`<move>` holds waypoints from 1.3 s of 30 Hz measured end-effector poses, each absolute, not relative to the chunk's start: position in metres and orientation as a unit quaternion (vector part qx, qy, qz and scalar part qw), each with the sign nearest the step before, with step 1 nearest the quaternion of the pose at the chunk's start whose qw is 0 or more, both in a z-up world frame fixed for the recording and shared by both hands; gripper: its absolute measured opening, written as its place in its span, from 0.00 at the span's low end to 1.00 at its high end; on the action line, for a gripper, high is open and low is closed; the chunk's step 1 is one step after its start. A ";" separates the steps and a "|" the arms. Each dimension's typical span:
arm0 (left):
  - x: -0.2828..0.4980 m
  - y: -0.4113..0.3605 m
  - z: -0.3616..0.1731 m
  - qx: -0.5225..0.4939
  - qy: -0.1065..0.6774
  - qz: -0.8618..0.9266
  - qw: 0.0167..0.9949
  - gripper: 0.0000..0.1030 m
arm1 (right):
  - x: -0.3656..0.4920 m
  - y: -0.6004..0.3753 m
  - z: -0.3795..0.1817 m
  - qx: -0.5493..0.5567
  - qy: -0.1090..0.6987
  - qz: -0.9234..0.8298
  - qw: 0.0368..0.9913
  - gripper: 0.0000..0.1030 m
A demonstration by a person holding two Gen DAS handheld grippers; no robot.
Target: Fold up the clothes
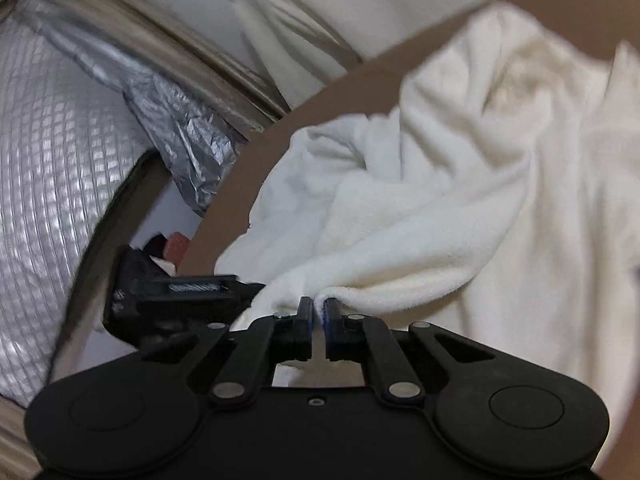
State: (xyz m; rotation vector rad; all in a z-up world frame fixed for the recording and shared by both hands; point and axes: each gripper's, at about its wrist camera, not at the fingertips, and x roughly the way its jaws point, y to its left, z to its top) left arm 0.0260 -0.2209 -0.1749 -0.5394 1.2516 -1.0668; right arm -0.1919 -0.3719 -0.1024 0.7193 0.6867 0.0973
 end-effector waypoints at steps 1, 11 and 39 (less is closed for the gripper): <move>0.018 -0.228 -0.170 -0.211 0.550 -0.480 0.650 0.14 | -0.199 -0.372 -0.095 0.322 0.338 0.044 0.883 0.08; -0.014 -0.269 -0.174 -0.025 0.556 -0.474 0.683 0.50 | -0.231 -0.409 -0.142 0.314 0.421 0.021 0.851 0.12; 0.108 -0.248 -0.182 -0.148 0.485 -0.335 0.794 0.74 | 0.044 -0.500 -0.130 0.318 0.500 -0.112 0.798 0.56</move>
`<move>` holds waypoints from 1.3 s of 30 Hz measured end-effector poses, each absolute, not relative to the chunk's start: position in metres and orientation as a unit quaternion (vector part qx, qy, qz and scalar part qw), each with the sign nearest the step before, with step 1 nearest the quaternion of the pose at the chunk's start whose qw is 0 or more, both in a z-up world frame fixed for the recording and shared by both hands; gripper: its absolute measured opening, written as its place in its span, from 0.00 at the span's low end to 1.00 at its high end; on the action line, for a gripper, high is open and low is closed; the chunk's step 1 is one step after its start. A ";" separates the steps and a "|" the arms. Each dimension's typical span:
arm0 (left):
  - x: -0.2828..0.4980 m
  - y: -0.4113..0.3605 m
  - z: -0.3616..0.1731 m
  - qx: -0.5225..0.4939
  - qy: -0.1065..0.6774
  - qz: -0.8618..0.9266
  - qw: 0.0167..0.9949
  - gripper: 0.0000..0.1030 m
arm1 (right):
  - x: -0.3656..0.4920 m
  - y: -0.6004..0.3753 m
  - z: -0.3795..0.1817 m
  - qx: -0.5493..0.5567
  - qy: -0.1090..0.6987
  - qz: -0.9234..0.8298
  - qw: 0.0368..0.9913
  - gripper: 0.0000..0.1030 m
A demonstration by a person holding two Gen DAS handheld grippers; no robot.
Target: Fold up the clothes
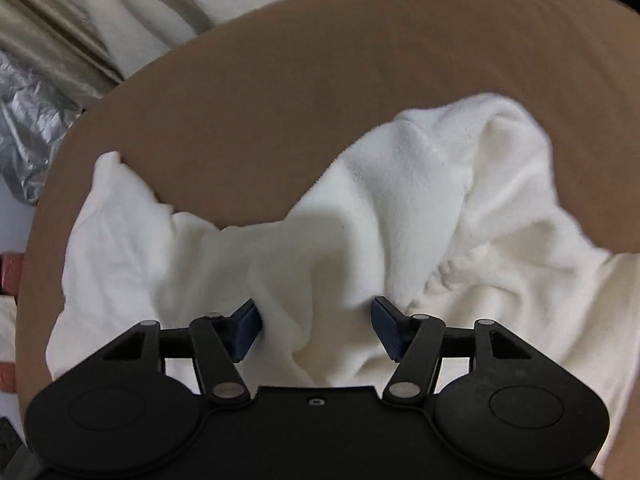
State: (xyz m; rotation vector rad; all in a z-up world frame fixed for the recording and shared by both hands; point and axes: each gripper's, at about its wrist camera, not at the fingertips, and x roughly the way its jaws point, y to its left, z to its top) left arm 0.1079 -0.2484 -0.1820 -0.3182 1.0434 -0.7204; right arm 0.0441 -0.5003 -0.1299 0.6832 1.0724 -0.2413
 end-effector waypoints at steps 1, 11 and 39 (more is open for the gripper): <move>0.111 -0.253 -0.181 -0.142 0.484 -0.335 0.796 0.74 | 0.039 -0.505 -0.130 0.330 0.483 -0.111 0.804 0.43; 0.139 -0.284 -0.191 -0.191 0.490 -0.366 0.768 0.74 | -0.051 -0.553 -0.138 0.387 0.385 -0.135 0.827 0.15; 0.290 -0.432 -0.168 -0.174 0.468 -0.459 0.735 0.13 | -0.022 -0.633 -0.107 0.358 0.225 -0.120 0.898 0.06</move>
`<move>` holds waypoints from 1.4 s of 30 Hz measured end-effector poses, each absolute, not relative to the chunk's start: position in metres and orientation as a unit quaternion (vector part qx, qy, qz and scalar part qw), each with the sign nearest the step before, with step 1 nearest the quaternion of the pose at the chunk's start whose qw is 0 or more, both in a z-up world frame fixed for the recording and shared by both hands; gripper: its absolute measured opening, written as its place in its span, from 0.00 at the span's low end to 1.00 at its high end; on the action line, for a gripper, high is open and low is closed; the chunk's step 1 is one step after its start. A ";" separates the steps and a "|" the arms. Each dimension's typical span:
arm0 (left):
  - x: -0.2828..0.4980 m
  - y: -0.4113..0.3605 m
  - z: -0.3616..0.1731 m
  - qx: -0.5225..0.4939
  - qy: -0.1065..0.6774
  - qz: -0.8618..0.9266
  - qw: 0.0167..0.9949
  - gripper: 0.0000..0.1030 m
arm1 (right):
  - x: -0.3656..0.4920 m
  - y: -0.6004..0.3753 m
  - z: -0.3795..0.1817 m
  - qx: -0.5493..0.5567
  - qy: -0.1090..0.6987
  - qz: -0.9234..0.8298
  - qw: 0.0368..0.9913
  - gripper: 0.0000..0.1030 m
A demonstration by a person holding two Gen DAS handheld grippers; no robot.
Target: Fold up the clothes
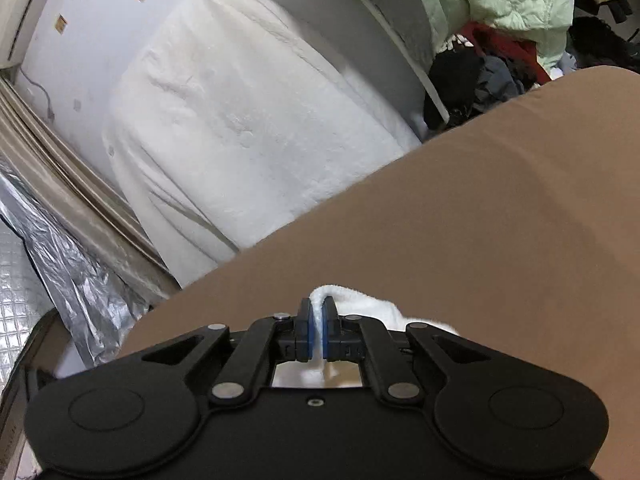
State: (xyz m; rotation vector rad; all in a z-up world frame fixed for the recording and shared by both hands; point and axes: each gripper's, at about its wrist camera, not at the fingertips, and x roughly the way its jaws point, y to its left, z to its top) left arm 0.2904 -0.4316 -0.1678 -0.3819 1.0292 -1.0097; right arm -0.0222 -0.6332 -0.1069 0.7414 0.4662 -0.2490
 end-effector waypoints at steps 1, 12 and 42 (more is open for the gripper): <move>0.295 -0.442 -0.171 -0.158 0.471 -0.456 0.738 0.13 | -0.022 -0.632 -0.106 0.344 0.235 -0.126 0.901 0.06; 0.348 -0.414 -0.160 -0.137 0.500 -0.463 0.719 0.25 | -0.008 -0.615 -0.111 0.218 0.310 -0.196 0.904 0.13; 0.380 -0.253 -0.106 0.023 0.276 -0.204 0.939 0.08 | 0.009 -0.603 -0.151 0.190 0.442 -0.111 0.869 0.38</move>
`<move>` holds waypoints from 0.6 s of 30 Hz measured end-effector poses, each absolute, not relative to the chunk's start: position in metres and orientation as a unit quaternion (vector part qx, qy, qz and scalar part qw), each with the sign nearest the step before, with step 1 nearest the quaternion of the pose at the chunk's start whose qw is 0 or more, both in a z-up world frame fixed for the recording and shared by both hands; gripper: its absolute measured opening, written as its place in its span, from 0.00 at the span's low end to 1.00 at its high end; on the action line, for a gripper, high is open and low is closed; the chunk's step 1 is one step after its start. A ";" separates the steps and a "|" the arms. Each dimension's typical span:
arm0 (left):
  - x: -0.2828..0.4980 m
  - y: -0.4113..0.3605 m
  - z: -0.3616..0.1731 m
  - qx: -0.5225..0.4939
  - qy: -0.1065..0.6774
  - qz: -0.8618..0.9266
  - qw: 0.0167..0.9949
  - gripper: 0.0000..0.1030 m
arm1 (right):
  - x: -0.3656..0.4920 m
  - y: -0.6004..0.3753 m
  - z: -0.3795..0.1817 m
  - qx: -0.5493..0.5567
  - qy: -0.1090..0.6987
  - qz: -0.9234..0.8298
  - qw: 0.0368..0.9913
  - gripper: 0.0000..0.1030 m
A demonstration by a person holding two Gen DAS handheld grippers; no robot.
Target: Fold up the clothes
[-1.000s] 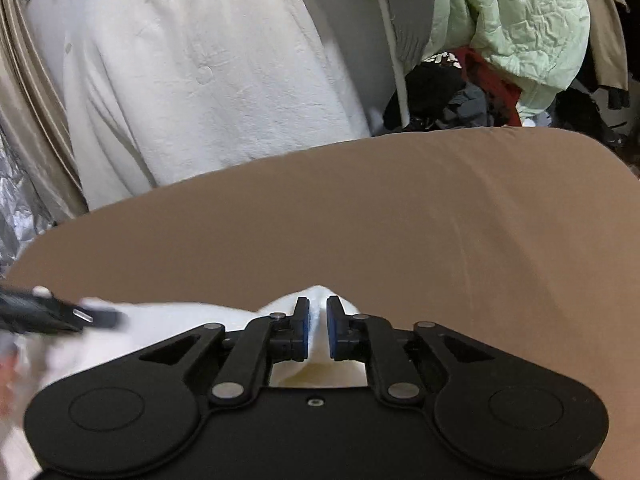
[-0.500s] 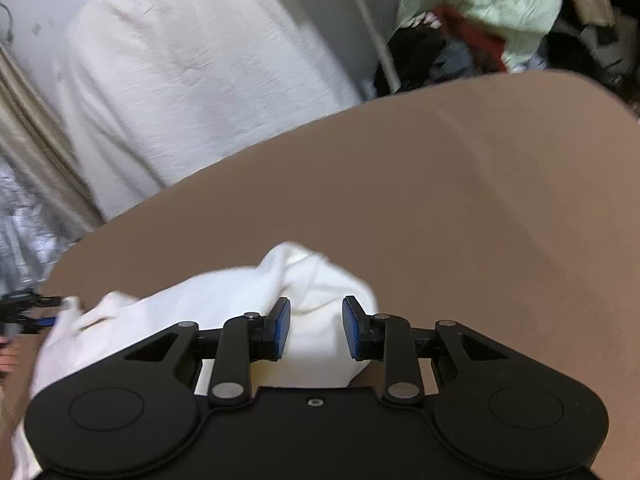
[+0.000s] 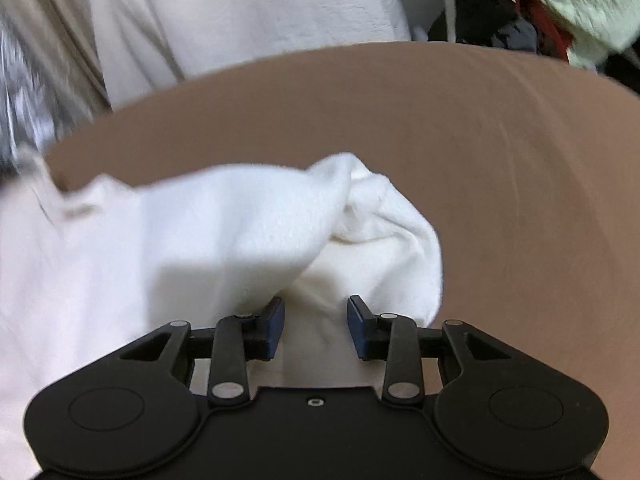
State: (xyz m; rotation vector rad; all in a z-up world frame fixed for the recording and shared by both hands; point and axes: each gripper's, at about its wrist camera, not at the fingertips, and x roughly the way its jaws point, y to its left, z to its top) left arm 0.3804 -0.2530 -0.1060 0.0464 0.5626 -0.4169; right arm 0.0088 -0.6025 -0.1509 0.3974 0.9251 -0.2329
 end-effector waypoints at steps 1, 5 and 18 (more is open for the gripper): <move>0.384 -0.255 -0.110 0.042 0.277 -0.190 0.941 0.09 | 0.009 -0.602 -0.152 0.192 0.441 -0.113 0.869 0.38; 0.407 -0.256 -0.146 0.044 0.370 -0.138 0.918 0.24 | 0.013 -0.599 -0.154 0.192 0.439 -0.131 0.868 0.38; 0.254 -0.105 -0.091 -0.063 0.410 -0.167 0.895 0.65 | -0.045 -0.491 -0.086 0.166 0.339 -0.104 0.920 0.40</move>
